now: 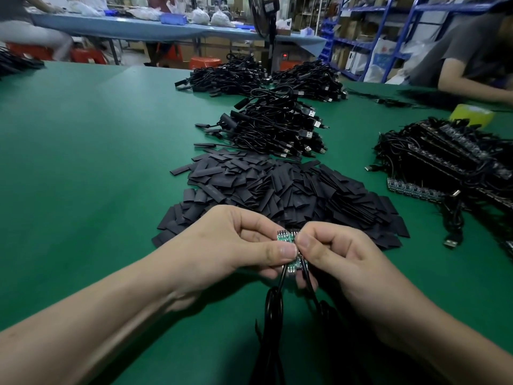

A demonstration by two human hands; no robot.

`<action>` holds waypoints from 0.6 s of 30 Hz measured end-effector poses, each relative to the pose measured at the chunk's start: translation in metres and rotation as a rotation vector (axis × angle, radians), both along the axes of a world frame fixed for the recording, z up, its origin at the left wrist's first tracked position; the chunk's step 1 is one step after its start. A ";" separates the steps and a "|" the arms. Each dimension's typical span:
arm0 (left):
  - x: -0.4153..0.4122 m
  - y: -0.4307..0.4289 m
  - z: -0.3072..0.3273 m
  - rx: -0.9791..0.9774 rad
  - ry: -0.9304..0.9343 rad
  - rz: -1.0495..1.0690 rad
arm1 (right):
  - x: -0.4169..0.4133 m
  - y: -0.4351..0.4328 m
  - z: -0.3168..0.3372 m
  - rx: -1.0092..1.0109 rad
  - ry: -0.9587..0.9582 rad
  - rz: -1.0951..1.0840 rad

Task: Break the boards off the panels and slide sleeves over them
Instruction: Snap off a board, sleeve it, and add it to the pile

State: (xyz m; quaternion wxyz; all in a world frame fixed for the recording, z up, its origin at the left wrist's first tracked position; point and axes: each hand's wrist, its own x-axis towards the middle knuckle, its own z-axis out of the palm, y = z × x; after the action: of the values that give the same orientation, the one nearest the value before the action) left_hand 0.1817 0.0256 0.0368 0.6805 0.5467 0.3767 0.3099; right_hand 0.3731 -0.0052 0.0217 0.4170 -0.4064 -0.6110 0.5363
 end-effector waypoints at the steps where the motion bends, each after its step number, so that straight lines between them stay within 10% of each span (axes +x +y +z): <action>1: 0.000 0.000 0.000 -0.004 -0.009 -0.002 | 0.000 0.000 0.000 -0.009 0.011 0.006; 13: -0.003 0.011 -0.003 0.119 0.040 -0.116 | 0.011 0.007 0.005 -0.131 0.191 0.074; 18: -0.014 0.024 -0.002 0.611 0.363 -0.083 | 0.025 0.017 0.004 -0.160 0.259 -0.065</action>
State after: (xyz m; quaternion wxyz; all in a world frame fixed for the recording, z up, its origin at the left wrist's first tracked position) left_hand 0.1681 0.0497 0.0350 0.4195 0.7860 0.3588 0.2783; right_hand 0.3984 0.0113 0.0252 0.4757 -0.3855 -0.4939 0.6175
